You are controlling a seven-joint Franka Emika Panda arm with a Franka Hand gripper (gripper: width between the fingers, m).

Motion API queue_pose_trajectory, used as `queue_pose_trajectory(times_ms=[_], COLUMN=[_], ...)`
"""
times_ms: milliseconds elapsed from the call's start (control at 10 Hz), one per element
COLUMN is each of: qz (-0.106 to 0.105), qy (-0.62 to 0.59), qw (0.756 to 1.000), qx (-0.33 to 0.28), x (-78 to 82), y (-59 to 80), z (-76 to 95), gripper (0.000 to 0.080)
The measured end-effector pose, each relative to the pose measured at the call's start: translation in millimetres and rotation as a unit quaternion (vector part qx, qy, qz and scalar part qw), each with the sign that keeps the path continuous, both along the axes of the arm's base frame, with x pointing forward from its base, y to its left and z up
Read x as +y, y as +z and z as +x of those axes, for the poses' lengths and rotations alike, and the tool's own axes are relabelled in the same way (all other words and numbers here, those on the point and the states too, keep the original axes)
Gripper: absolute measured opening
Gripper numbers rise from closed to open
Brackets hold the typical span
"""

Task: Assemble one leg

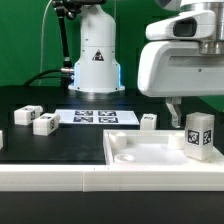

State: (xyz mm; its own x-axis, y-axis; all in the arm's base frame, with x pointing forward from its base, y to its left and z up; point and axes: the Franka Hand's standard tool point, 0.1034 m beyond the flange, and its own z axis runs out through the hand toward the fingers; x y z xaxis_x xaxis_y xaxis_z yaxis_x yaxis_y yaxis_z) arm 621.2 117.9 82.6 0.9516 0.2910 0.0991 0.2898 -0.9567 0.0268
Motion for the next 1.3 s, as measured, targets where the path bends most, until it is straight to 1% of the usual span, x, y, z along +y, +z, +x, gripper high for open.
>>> queue_pose_trajectory(times_ms=[100,200,300,400,500,700,900,1100,1200,1300], qz=[-0.002,-0.002,-0.002,-0.002,-0.001,0.001,0.023,0.044,0.05,0.054], qy=[0.007,0.006,0.006,0.006,0.003,-0.011,-0.117,-0.25,-0.303,-0.37], qw=[1.0,1.0,1.0,1.0,1.0,1.0,0.993,0.967,0.952,0.927], qx=[0.0,0.0,0.0,0.0,0.0,0.001,0.008,0.013,0.012,0.013], x=[0.2,0.2,0.0,0.2,0.3,-0.6,-3.6,-1.7,0.1,2.0], y=[-0.5,-0.6,-0.6,-0.6,-0.5,-0.5,-0.2,-1.6,-1.9,-2.3], z=[-0.2,-0.2,-0.2,-0.2,-0.1,-0.1,0.1,-1.9,-2.1,-3.0], gripper=[0.0649,0.0551,0.0551,0.0368,0.029,0.029,0.029,0.029,0.029,0.029])
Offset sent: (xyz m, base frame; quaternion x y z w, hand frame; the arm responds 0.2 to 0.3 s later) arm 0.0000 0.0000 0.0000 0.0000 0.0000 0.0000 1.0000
